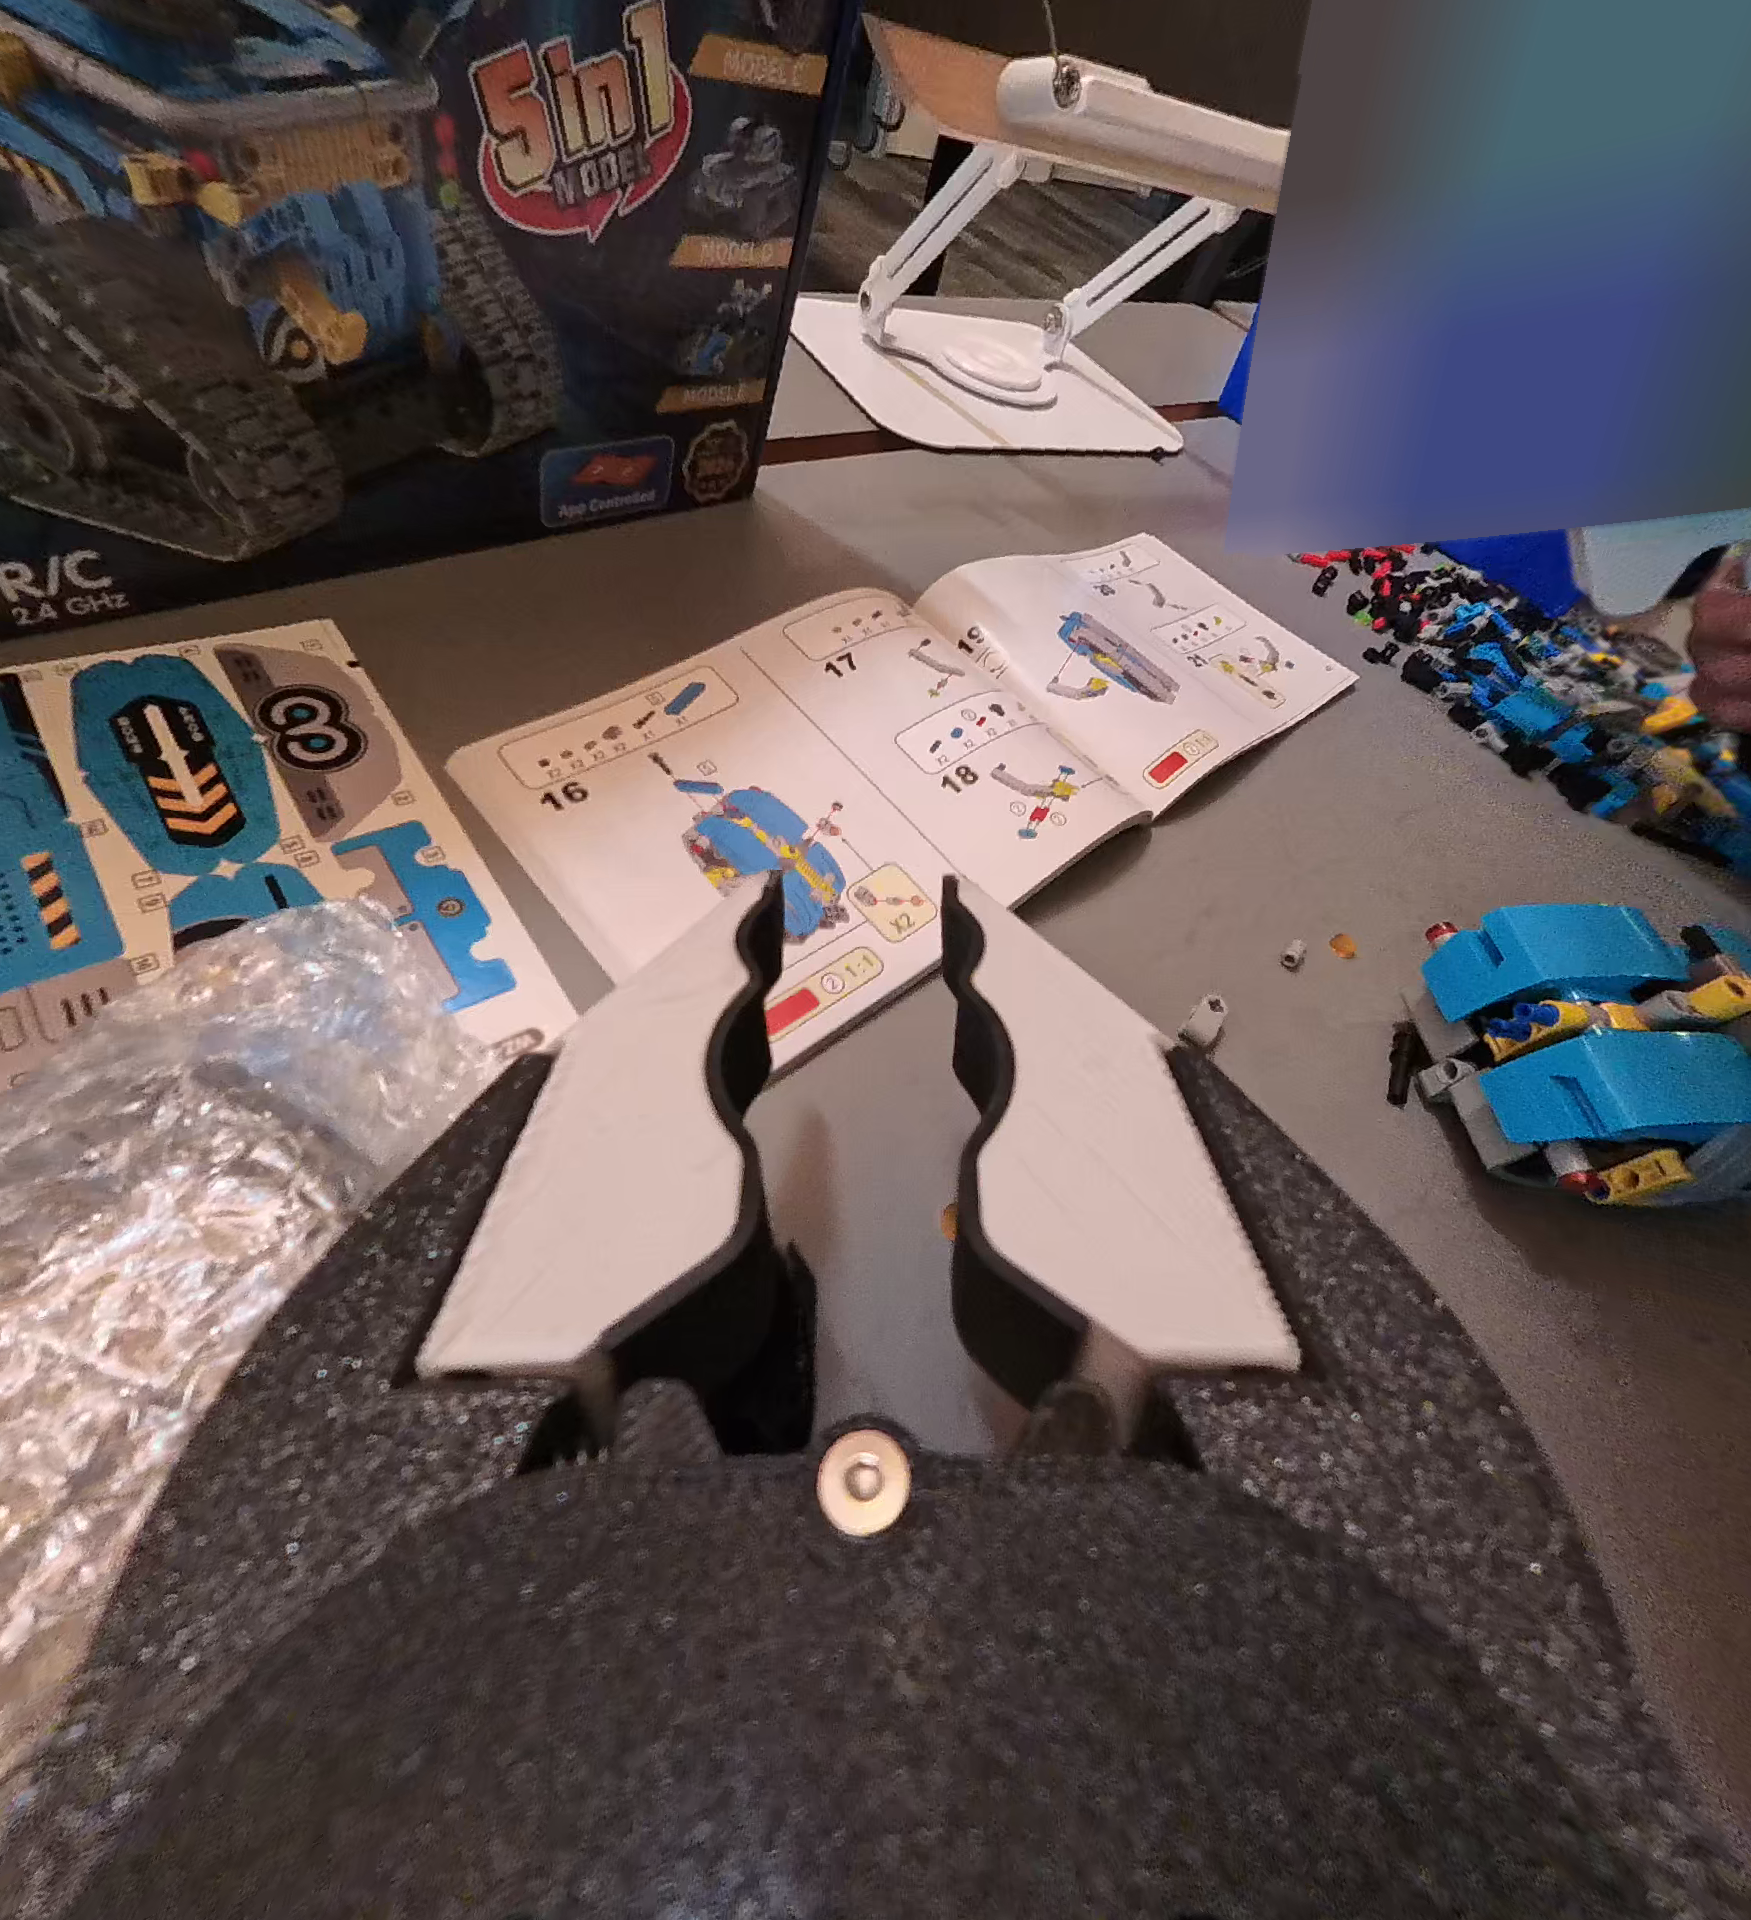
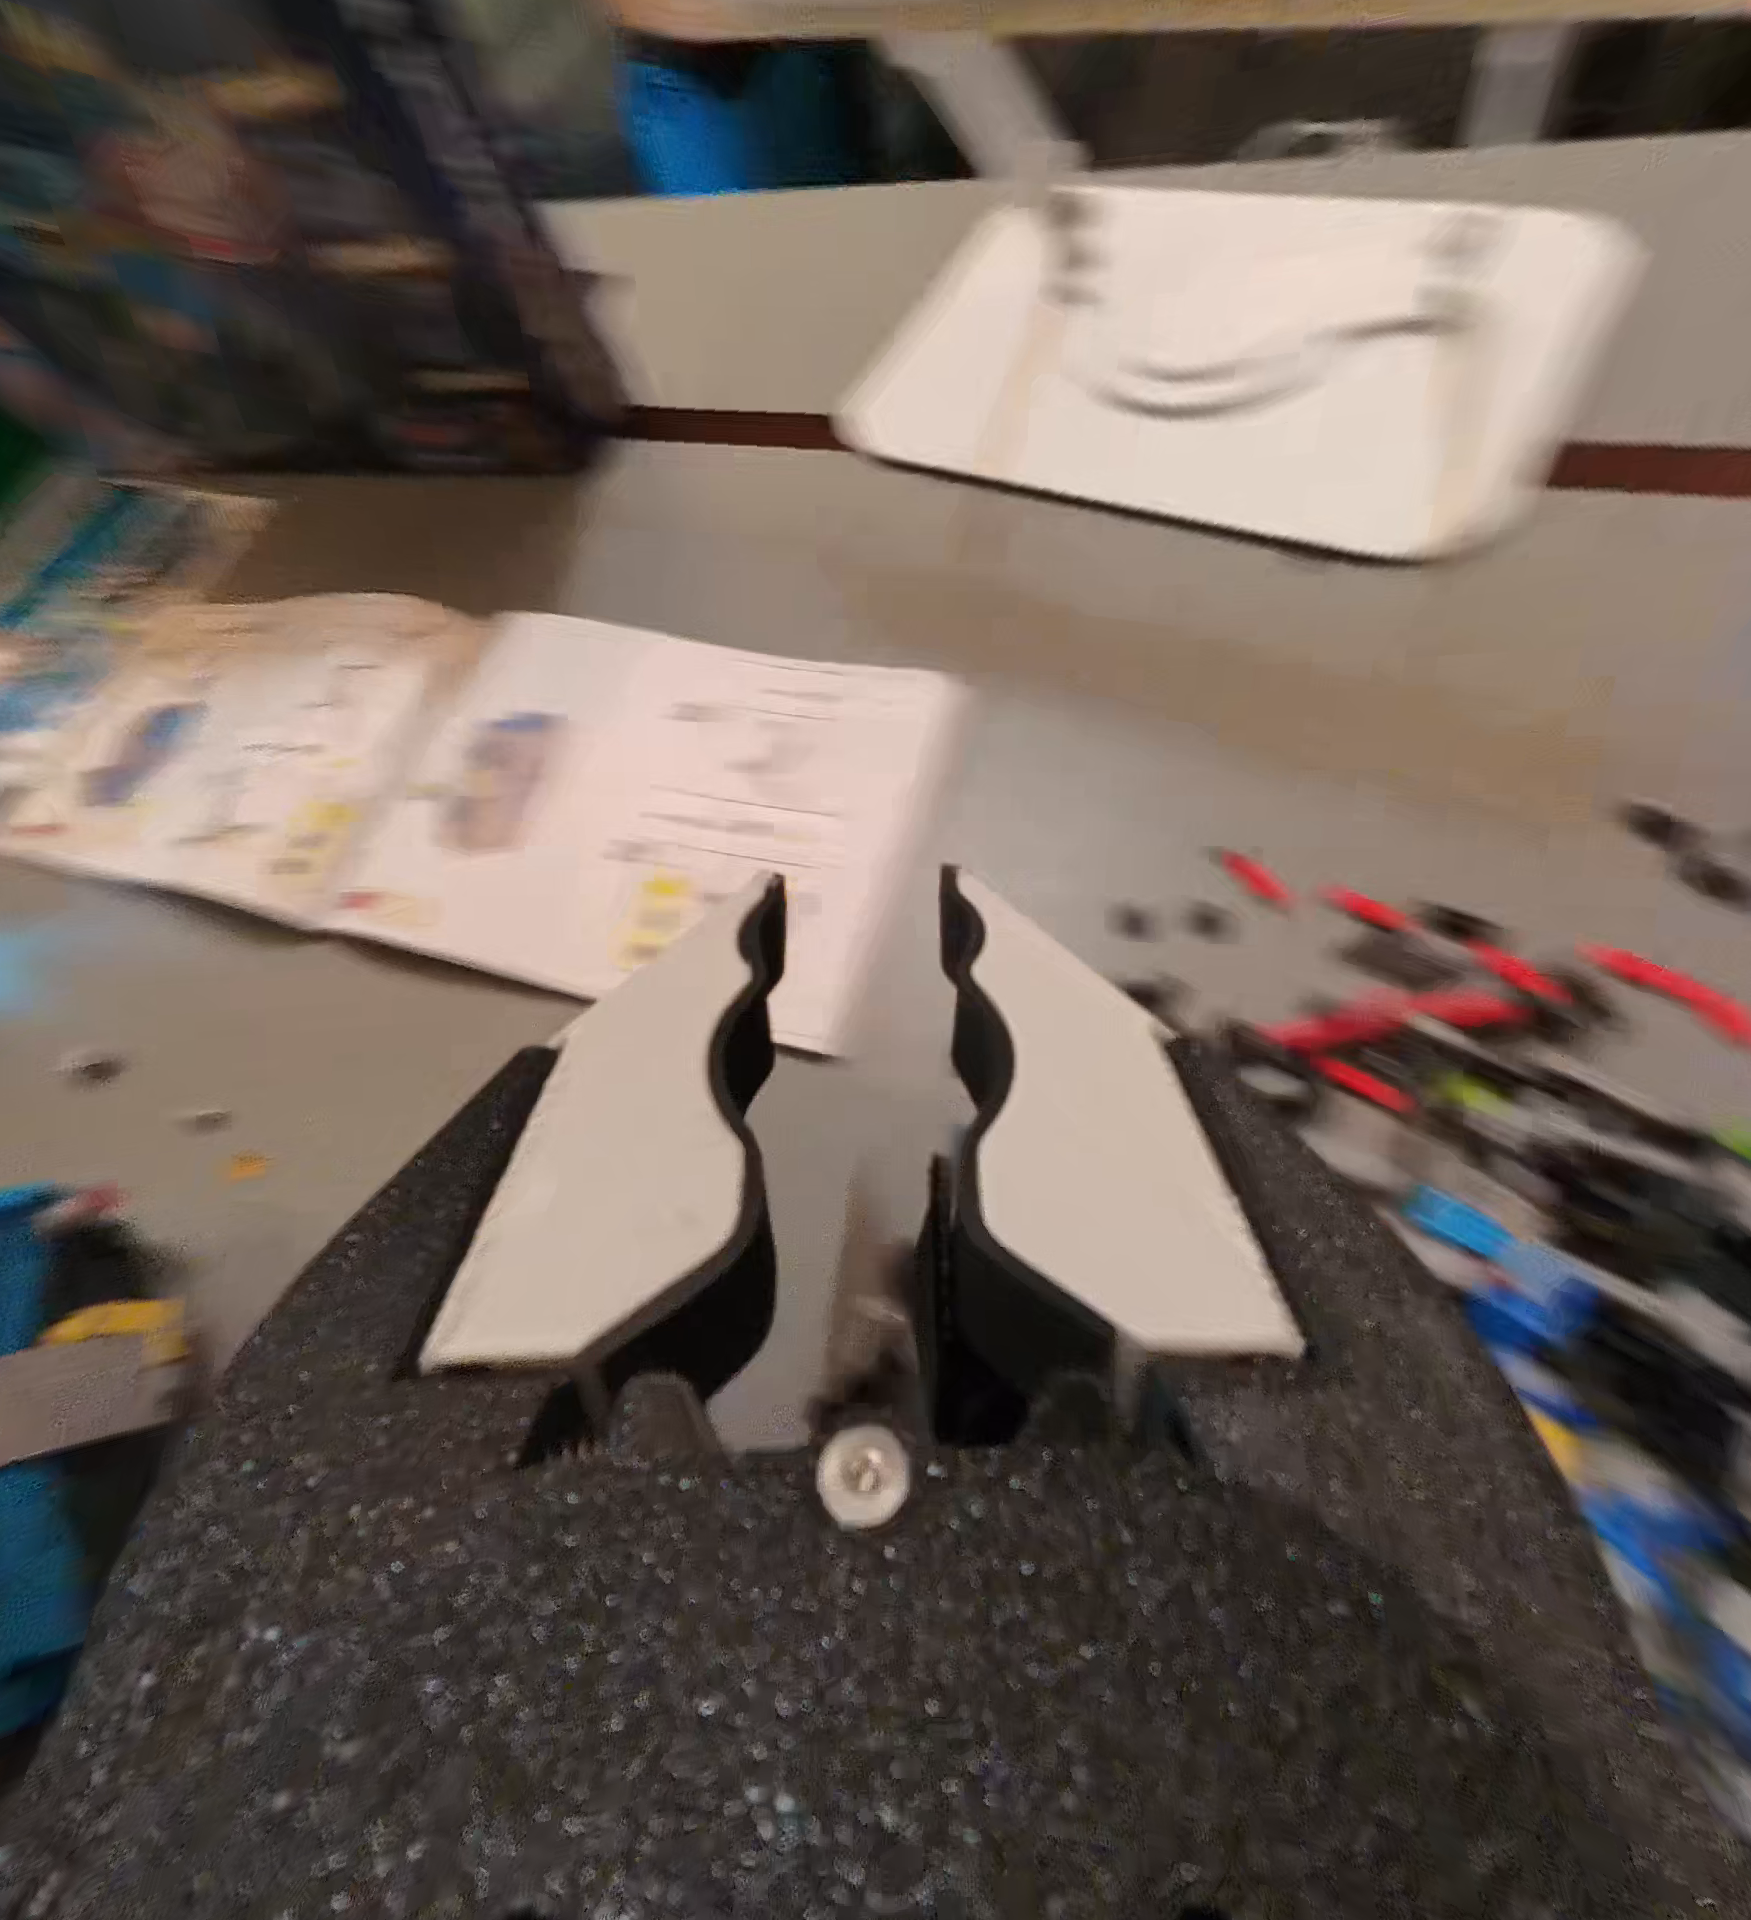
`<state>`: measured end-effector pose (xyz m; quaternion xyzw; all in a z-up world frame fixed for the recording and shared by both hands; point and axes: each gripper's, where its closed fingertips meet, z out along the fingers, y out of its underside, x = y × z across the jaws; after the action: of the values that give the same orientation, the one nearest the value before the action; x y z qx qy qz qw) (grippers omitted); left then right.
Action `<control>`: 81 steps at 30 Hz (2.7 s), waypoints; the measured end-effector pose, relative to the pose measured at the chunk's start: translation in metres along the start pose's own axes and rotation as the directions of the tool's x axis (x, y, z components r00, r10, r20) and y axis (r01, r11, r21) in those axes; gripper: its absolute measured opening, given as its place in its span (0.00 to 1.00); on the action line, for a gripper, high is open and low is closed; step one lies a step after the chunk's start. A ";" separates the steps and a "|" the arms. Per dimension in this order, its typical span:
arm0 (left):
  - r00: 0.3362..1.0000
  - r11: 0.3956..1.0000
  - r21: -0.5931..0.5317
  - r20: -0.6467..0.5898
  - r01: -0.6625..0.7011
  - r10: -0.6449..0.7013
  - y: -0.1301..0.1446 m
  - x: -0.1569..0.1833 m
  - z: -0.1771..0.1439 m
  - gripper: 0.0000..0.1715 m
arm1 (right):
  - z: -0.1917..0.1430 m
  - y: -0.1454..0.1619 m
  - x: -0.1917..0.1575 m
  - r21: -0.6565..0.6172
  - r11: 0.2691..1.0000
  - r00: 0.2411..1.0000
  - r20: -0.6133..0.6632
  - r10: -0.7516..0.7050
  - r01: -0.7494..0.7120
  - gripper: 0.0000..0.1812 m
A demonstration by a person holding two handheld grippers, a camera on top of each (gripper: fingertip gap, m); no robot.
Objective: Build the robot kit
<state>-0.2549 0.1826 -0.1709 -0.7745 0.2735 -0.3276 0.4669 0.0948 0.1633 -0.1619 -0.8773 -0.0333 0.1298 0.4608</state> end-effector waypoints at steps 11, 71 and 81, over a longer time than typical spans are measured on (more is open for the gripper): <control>0.994 0.993 0.046 0.019 -0.104 0.104 -0.011 0.008 0.009 0.17 | -0.026 0.038 0.084 -0.150 0.985 0.968 -0.247 0.044 -0.083 0.12; 0.997 0.996 0.038 -0.012 -0.075 0.075 -0.011 0.008 0.013 0.17 | 0.042 0.097 -0.170 -0.178 0.820 0.737 0.569 -0.366 0.544 0.06; 0.998 0.998 0.028 -0.016 -0.060 0.060 -0.010 0.007 0.014 0.17 | -0.023 0.055 -0.011 -0.210 0.924 0.944 0.157 -0.291 0.320 0.18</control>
<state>-0.2385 0.1894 -0.1649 -0.7567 0.2959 -0.3235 0.4849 0.0868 0.1116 -0.1920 -0.8994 -0.2132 0.1053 0.3667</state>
